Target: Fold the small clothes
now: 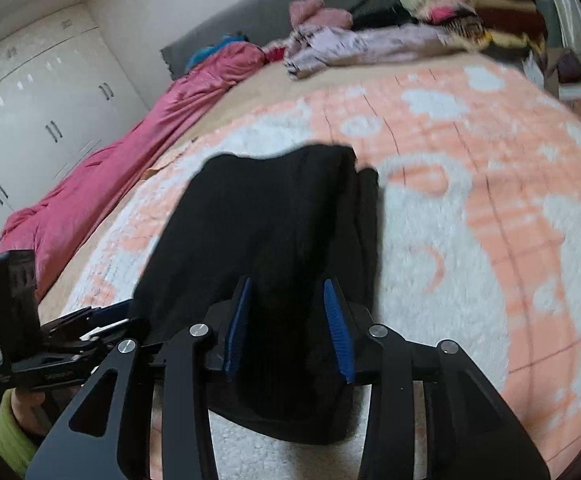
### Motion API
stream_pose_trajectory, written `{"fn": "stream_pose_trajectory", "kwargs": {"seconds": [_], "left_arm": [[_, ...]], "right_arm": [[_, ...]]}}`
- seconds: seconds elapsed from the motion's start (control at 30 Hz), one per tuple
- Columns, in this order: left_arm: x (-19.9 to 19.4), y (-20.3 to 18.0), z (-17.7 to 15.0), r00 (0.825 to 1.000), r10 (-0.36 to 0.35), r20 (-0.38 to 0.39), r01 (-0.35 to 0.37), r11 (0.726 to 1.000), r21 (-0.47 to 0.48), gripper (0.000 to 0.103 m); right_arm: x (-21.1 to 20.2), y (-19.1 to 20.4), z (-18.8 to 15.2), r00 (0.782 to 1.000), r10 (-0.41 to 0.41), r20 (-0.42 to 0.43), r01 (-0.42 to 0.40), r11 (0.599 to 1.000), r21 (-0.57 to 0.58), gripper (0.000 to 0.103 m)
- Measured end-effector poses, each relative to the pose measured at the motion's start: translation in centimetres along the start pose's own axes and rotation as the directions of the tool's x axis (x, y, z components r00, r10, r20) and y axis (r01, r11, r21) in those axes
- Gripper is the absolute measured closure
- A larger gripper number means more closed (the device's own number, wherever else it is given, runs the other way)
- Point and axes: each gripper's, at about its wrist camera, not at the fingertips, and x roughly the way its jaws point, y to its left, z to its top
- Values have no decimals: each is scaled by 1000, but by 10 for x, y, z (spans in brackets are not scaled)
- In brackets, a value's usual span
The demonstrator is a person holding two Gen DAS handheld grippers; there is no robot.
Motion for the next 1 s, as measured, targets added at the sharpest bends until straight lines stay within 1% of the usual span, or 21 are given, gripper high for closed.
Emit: {"fn": "stream_pose_trajectory", "kwargs": {"seconds": [0.03, 0.07, 0.1, 0.17, 0.2, 0.23, 0.27, 0.3, 0.33, 0.37, 0.4, 0.43, 0.5, 0.53, 0.57, 0.67, 0.7, 0.8, 0.87, 0.93, 1.0], "left_arm": [[-1, 0, 0, 1000, 0, 0, 0, 1000, 2, 42], [-1, -1, 0, 1000, -1, -2, 1, 1000, 5, 43], [-3, -3, -1, 1000, -1, -4, 1, 1000, 17, 44], [-5, -5, -2, 1000, -6, -4, 7, 999, 33, 44], [-6, -5, -3, 1000, -9, -4, 10, 999, 36, 44], [-5, -4, -3, 1000, -9, -7, 9, 999, 31, 44], [-3, -3, -3, 1000, -10, -10, 10, 1000, 25, 44], [-2, -1, -4, 1000, -9, -13, 9, 1000, 19, 44], [-1, 0, -4, 1000, -9, -15, 10, 1000, 15, 44], [0, 1, -5, 1000, -14, -16, 14, 1000, 10, 43], [-1, 2, -5, 1000, -16, -15, 16, 1000, 6, 43], [-1, 3, -5, 1000, -16, -15, 16, 1000, 7, 43], [-2, 2, -6, 1000, -11, -15, 11, 1000, 14, 43], [-2, 1, -7, 1000, -9, -14, 9, 1000, 17, 43], [-2, 1, -6, 1000, -7, -13, 7, 1000, 19, 43], [-4, -1, -7, 1000, -3, -11, 3, 1000, 18, 43], [-5, -2, -7, 1000, -1, -11, 1, 1000, 20, 43], [-11, -3, -8, 1000, 10, -3, -10, 1000, 29, 43], [-16, -3, -9, 1000, 14, 4, -15, 999, 32, 41], [-22, -2, -10, 1000, 21, 14, -22, 999, 33, 39], [-30, 0, -11, 999, 25, 29, -26, 999, 35, 39]], "right_arm": [[1, -3, -3, 1000, 30, -5, -30, 999, 39, 97], [-3, -4, -6, 999, 53, 5, -53, 996, 73, 96], [-12, 0, -9, 999, 43, 23, -44, 996, 74, 97], [-25, 7, -12, 999, -4, 53, 2, 1000, 29, 99], [-26, 7, -13, 998, -30, 50, 29, 999, 18, 100], [-22, 4, -16, 995, -91, 37, 91, 996, 9, 103], [-18, 0, -19, 987, -160, 22, 160, 987, -1, 103], [-12, -5, -23, 981, -196, 4, 196, 980, -11, 103], [-6, -14, -29, 982, -187, -28, 187, 982, 18, 103], [-5, -24, -35, 985, -168, -38, 171, 982, 76, 102], [-7, -33, -41, 991, -130, -31, 133, 982, 132, 102], [-11, -35, -44, 992, -124, -11, 124, 981, 151, 102], [-22, -33, -49, 991, -135, 23, 130, 981, 147, 101], [-29, -29, -51, 988, -147, 48, 139, 981, 135, 96], [-34, -24, -53, 986, -156, 62, 147, 981, 125, 88], [-45, -13, -59, 981, -174, 80, 167, 982, 90, 76], [-48, -8, -60, 979, -186, 88, 180, 981, 73, 75], [-61, 3, -62, 969, -214, 123, 212, 977, 27, 61], [-70, 11, -64, 964, -223, 148, 224, 975, 8, 51], [-76, 17, -65, 961, -222, 165, 227, 974, -9, 44], [-82, 23, -65, 958, -223, 182, 231, 973, -25, 38]]}}
